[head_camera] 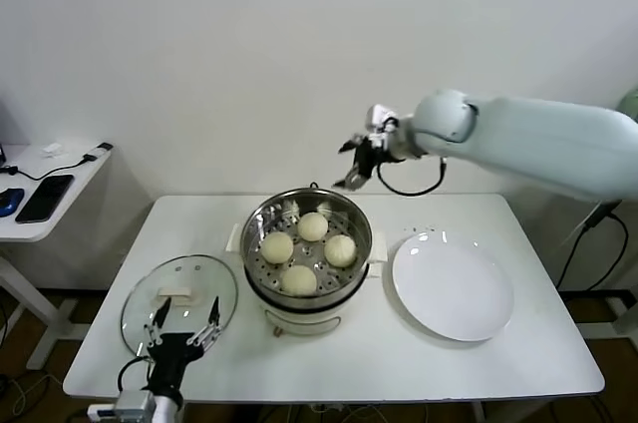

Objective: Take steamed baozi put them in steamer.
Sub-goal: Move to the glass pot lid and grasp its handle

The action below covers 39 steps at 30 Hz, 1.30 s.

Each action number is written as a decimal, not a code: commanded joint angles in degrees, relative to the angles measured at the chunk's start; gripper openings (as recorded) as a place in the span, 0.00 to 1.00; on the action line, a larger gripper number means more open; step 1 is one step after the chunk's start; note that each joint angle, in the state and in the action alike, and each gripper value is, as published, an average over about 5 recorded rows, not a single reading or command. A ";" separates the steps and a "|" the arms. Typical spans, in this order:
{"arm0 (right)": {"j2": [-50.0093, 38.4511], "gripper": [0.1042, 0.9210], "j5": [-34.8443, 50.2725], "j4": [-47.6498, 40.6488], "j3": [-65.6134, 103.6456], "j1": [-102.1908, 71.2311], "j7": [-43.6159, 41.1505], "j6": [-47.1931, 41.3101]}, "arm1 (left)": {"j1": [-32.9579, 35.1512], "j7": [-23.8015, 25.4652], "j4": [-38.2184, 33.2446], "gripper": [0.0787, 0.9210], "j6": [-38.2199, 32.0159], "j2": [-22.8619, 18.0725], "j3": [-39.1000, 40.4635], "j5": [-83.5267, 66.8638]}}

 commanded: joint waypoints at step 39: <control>27.40 0.88 -38.20 8.99 115.13 -125.29 17.41 36.09 | -5.15 -16.29 14.36 0.88 -14.18 9.78 -2.77 45.17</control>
